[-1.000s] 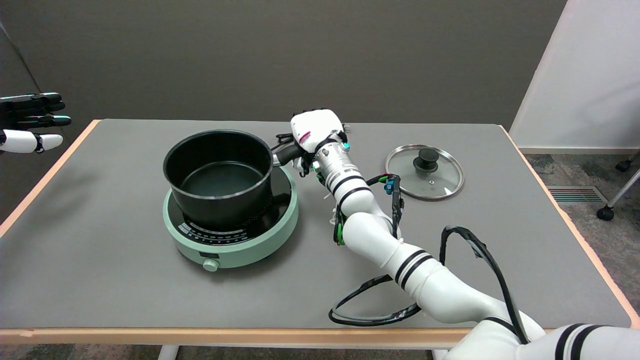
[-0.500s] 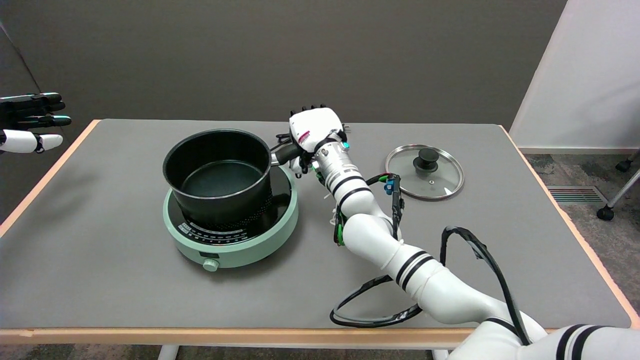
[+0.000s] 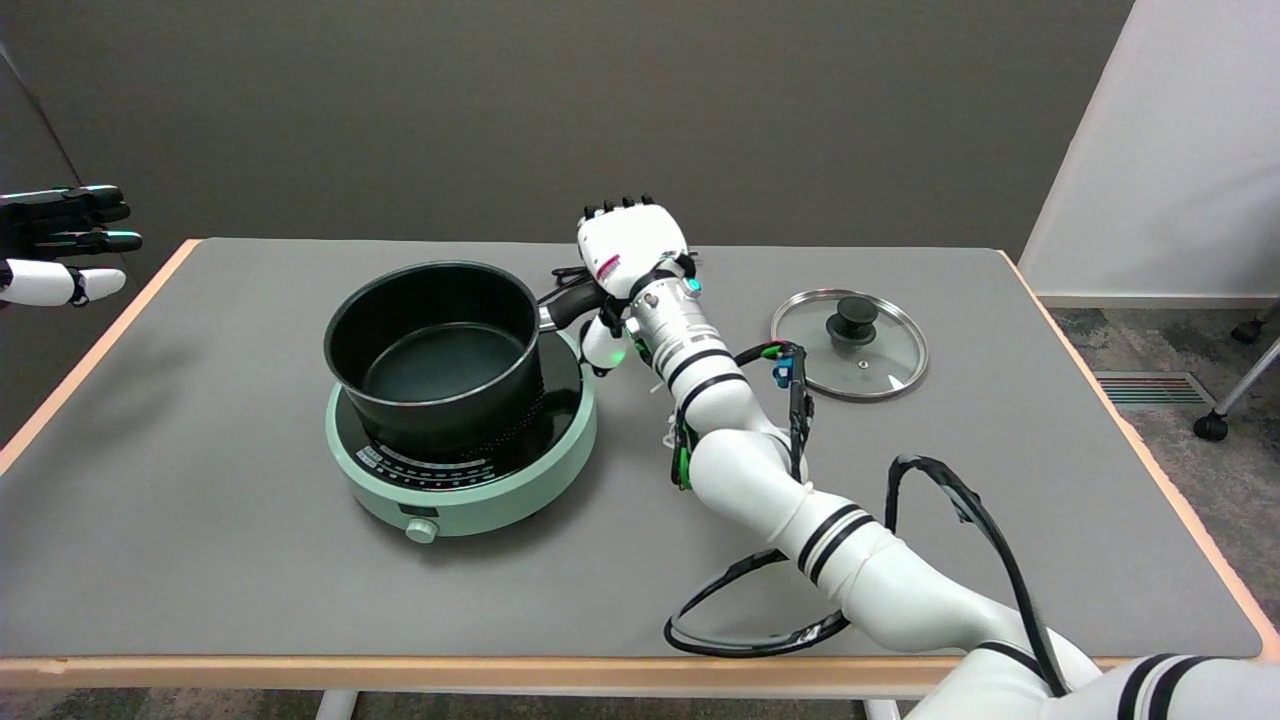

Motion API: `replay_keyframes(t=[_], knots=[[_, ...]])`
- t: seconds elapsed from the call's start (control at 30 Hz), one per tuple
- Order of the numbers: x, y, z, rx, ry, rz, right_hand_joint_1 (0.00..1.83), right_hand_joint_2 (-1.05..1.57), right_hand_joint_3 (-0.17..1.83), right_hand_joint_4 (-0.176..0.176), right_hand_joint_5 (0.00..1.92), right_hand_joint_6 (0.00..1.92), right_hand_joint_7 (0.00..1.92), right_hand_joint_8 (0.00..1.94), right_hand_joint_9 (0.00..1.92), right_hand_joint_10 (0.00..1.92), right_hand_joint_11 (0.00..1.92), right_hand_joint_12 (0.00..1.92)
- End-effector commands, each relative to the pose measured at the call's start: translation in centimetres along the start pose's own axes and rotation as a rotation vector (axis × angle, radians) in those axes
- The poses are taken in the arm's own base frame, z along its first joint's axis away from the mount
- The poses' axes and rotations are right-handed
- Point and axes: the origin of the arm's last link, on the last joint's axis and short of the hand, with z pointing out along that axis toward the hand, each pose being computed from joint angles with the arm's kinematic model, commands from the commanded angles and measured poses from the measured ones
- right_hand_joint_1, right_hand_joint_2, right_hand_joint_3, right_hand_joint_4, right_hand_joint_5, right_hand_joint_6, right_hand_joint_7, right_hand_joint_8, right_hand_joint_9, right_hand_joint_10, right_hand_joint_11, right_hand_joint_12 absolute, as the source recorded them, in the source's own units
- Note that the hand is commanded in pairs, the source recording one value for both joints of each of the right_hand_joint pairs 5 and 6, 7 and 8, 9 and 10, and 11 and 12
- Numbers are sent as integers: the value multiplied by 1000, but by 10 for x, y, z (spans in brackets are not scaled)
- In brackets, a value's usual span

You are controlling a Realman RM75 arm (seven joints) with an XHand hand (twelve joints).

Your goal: Place the soup pot onto the induction stove.

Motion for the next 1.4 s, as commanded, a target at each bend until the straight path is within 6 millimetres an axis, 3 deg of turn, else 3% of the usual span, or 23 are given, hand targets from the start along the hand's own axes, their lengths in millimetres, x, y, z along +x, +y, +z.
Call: replay_keyframes(t=[0.03,0.33,0.37,0.4,0.6,0.7,0.93,1.1,1.17,1.23,1.37,1.4], knots=[[16,0,-12,8,68,-38,1097,-297,1833,-176,467,467,467,467,467,467,467,467],[26,17,-27,-24,102,-33,1163,-572,1833,-176,70,70,70,70,70,70,70,70],[29,20,-30,-33,115,-32,1179,-585,1833,-89,63,63,63,63,63,63,63,63],[32,26,-32,-44,129,-35,1185,-600,1833,-72,56,56,56,56,56,56,56,56],[44,56,-50,-122,179,-33,1197,-653,1833,-62,39,39,39,39,39,39,39,39],[50,73,-59,-157,199,-44,1200,-678,1833,-36,55,55,55,55,55,55,55,55],[59,114,-81,-274,274,-80,1195,-697,1833,-12,42,42,42,42,42,42,42,42],[67,146,-95,-360,339,-73,1180,-690,1828,38,20,20,20,20,20,20,20,20],[70,162,-101,-387,346,-78,1179,-682,1805,46,15,15,15,15,15,15,15,15],[72,174,-105,-412,354,-77,1174,-615,1604,47,8,8,8,8,8,8,8,8],[78,202,-110,-483,371,-60,1167,-615,1551,63,7,7,7,7,7,7,7,7],[79,206,-110,-493,375,-63,1158,-617,1518,97,8,8,8,8,8,8,8,8]])
